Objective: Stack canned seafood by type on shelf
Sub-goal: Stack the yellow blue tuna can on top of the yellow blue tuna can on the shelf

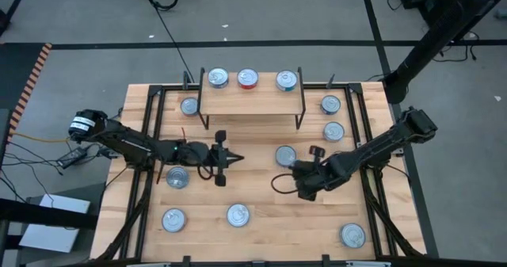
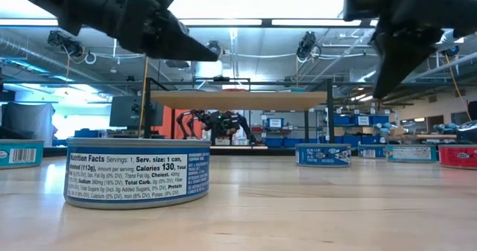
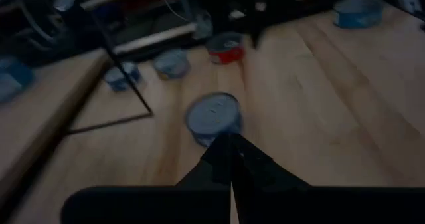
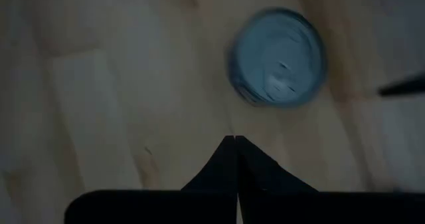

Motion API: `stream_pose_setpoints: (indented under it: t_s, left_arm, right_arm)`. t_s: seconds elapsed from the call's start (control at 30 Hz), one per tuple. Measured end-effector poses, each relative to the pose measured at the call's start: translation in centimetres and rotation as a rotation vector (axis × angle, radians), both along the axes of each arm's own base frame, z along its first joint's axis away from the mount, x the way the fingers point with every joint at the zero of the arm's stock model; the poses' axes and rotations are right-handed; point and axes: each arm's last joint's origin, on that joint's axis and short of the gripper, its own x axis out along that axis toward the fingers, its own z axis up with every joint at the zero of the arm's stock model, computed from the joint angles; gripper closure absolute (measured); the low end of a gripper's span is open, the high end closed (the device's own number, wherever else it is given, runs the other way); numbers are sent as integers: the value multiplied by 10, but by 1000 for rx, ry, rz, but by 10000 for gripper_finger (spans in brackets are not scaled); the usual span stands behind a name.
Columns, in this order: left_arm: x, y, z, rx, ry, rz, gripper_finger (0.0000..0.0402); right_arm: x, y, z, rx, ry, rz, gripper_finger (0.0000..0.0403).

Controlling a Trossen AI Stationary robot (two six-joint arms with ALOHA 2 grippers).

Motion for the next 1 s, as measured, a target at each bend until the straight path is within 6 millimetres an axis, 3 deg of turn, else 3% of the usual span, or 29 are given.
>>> stream_pose_setpoints:
  t_s: [0.17, 0.33, 0.53, 0.67, 1.0]
  left_arm:
    - [-4, -14, -5, -46, 48, -37, 401]
    - [-15, -24, -17, -66, 30, -84, 401]
    - [-36, -19, -37, -101, -89, -93, 401]
    - [-46, -16, -42, -116, -158, -86, 401]
    - [-49, -14, -43, -89, -174, -41, 401]
  right_arm:
    - [-16, -3, 8, -12, 9, -87, 400]
    - [-33, -12, -7, 12, 36, -181, 400]
    - [-50, -21, -24, 23, 41, -336, 400]
    - [-59, -34, -28, -19, 33, -574, 400]
    - [-58, -71, -32, -161, 20, -741, 400]
